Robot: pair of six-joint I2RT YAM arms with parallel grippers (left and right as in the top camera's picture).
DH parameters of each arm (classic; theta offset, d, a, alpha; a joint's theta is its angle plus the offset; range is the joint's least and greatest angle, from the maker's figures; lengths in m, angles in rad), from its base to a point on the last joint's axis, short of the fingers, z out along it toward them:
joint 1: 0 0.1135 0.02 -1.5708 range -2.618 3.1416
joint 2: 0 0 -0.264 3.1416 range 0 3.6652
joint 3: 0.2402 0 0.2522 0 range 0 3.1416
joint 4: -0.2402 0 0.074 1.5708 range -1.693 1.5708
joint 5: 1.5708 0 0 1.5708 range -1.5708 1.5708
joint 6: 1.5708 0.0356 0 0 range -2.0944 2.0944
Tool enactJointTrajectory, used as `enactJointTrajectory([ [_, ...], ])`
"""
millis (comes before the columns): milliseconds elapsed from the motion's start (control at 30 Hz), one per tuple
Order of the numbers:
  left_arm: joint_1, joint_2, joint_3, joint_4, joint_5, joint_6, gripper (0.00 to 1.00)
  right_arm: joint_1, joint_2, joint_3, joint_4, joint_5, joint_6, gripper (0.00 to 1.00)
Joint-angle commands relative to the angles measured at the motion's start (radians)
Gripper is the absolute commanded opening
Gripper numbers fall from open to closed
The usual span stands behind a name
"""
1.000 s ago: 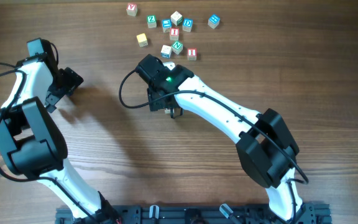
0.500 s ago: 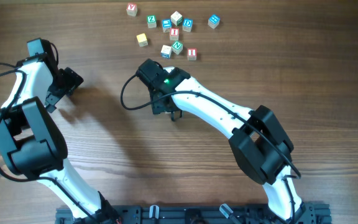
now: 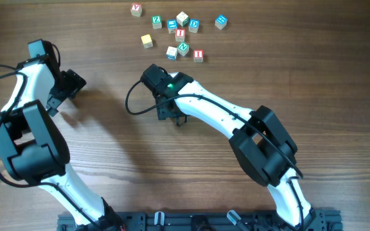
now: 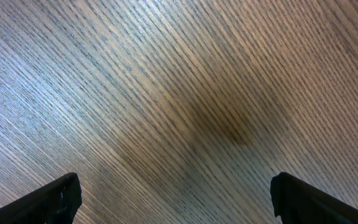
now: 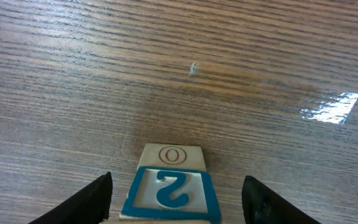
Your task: Form a tower
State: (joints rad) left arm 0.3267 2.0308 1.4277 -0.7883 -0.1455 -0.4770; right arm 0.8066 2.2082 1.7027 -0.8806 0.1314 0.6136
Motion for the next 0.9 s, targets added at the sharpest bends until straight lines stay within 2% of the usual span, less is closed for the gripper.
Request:
enactJointTrajectory([
  [0, 0.003, 0.0, -0.005, 0.0, -0.009, -0.002, 1.0, 0.007, 0.018, -0.01, 0.005, -0.008, 0.018, 0.62],
  [233, 0.003, 0.0, -0.005, 0.0, -0.009, -0.002, 1.0, 0.007, 0.018, -0.01, 0.004, -0.008, 0.017, 0.43],
  [467, 0.003, 0.0, -0.005, 0.0, -0.009, -0.002, 1.0, 0.007, 0.018, -0.01, 0.004, -0.008, 0.014, 0.32],
  [567, 0.003, 0.0, -0.005, 0.0, -0.009, -0.002, 1.0, 0.007, 0.018, -0.01, 0.002, -0.008, 0.015, 0.31],
  [600, 0.003, 0.0, -0.005, 0.0, -0.009, -0.002, 1.0, 0.007, 0.018, -0.01, 0.002, -0.008, 0.015, 0.34],
  [633, 0.003, 0.0, -0.005, 0.0, -0.009, -0.002, 1.0, 0.007, 0.018, -0.01, 0.002, -0.008, 0.015, 0.46],
  [700, 0.003, 0.0, -0.005, 0.0, -0.009, -0.002, 1.0, 0.006, 0.018, -0.01, 0.003, -0.008, 0.015, 0.56],
  [800, 0.003, 0.0, -0.005, 0.0, -0.009, -0.002, 1.0, 0.005, 0.016, 0.019, 0.002, -0.008, -0.024, 0.75],
  [867, 0.003, 0.0, -0.005, 0.0, -0.009, -0.002, 1.0, -0.007, 0.003, 0.106, -0.026, 0.021, -0.066, 0.82],
])
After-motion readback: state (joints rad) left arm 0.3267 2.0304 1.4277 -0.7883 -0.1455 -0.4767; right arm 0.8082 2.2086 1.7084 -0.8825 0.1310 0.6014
